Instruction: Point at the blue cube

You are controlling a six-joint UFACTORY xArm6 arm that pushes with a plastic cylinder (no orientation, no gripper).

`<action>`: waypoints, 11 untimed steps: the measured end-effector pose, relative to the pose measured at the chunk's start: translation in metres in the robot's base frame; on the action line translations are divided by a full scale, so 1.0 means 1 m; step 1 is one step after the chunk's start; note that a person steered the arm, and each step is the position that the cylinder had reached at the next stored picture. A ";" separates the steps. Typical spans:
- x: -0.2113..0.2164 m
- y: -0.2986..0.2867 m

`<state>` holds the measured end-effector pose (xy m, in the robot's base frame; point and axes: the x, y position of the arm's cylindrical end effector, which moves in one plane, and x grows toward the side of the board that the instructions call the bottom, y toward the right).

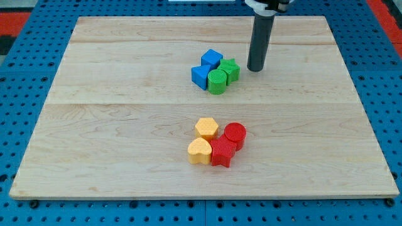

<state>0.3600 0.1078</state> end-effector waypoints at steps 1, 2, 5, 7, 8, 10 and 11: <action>0.003 0.002; 0.005 0.007; -0.007 0.012; -0.123 0.008; -0.137 -0.030; -0.102 -0.105; -0.078 -0.103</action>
